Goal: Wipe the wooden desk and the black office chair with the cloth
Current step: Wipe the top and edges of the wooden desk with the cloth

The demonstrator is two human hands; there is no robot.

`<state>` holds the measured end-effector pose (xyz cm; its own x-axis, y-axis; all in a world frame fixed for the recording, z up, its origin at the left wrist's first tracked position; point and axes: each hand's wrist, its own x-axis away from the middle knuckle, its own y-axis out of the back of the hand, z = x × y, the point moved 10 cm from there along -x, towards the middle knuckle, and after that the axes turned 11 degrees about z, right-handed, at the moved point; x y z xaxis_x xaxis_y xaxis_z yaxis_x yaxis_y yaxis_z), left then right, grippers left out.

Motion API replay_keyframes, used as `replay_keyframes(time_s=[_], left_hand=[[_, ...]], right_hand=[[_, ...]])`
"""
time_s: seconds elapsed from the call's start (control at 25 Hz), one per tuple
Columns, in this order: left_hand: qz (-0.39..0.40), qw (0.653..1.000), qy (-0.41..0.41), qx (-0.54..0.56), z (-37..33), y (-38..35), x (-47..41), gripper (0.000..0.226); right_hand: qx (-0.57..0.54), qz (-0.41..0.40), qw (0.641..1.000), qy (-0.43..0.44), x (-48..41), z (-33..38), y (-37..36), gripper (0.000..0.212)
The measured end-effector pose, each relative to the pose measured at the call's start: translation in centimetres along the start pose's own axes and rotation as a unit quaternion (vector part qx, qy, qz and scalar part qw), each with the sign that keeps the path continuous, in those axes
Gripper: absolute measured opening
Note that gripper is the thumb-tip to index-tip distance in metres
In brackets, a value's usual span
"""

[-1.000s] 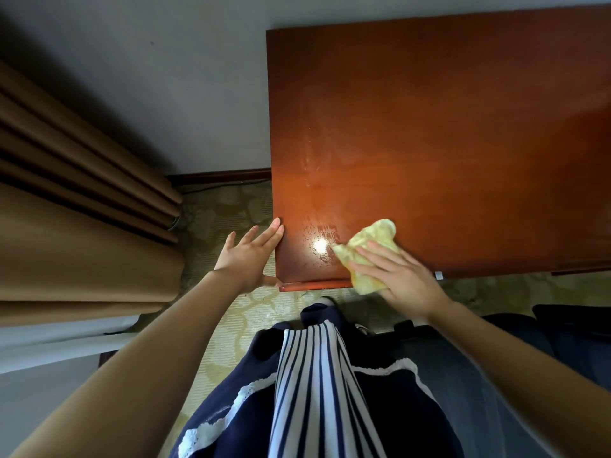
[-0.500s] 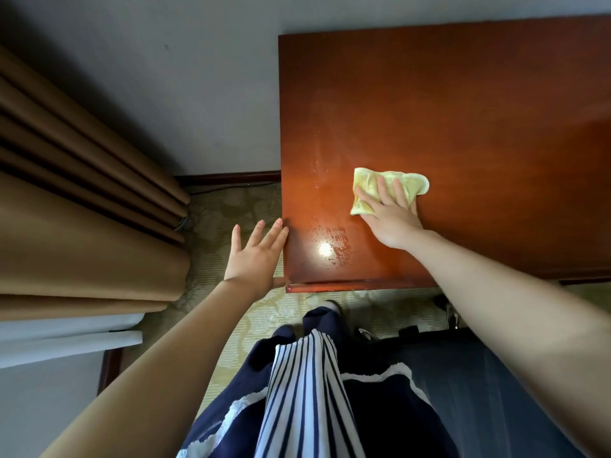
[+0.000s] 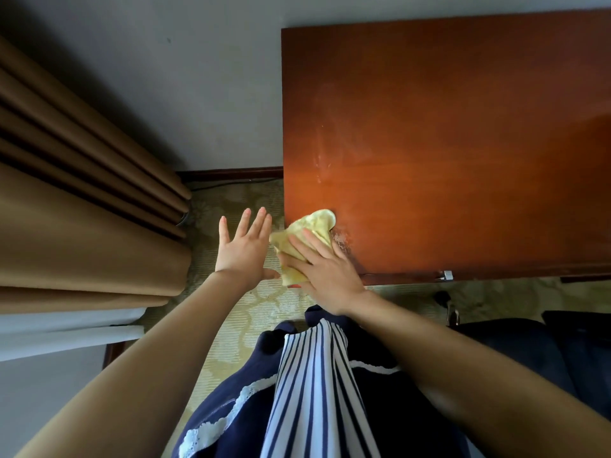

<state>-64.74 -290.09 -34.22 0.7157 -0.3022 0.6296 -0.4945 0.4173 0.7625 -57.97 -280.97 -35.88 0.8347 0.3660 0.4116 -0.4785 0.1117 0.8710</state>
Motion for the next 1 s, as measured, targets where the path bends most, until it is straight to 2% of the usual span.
replay_keyframes(time_s=[0.12, 0.2, 0.32, 0.48, 0.8, 1.0], left_hand=[[-0.002, 1.000, -0.018, 0.007, -1.0, 0.7, -0.7, 0.111], [0.004, 1.000, -0.027, 0.012, -1.7, 1.0, -1.2, 0.111], [0.011, 0.999, -0.033, 0.019, -2.5, 1.2, -1.8, 0.111], [0.016, 0.999, -0.030, 0.032, -2.6, 1.8, -2.6, 0.112], [0.025, 0.998, 0.008, 0.065, -1.8, 3.5, -3.9, 0.110], [0.029, 0.996, 0.032, 0.077, -1.5, 4.0, -3.6, 0.109]], right_hand=[[0.028, -0.001, 0.999, 0.033, 3.1, -1.9, -1.0, 0.059], [0.045, 0.015, 0.999, 0.025, 5.0, -4.4, -1.7, 0.061], [0.026, 0.039, 0.999, -0.025, 7.1, -9.3, -1.5, 0.059], [-0.011, 0.031, 0.995, -0.097, 8.0, -15.8, 1.0, 0.049], [-0.040, 0.041, 0.985, -0.161, 0.6, -24.5, 6.9, 0.050], [-0.050, 0.080, 0.977, -0.191, -6.3, -23.8, 8.8, 0.050]])
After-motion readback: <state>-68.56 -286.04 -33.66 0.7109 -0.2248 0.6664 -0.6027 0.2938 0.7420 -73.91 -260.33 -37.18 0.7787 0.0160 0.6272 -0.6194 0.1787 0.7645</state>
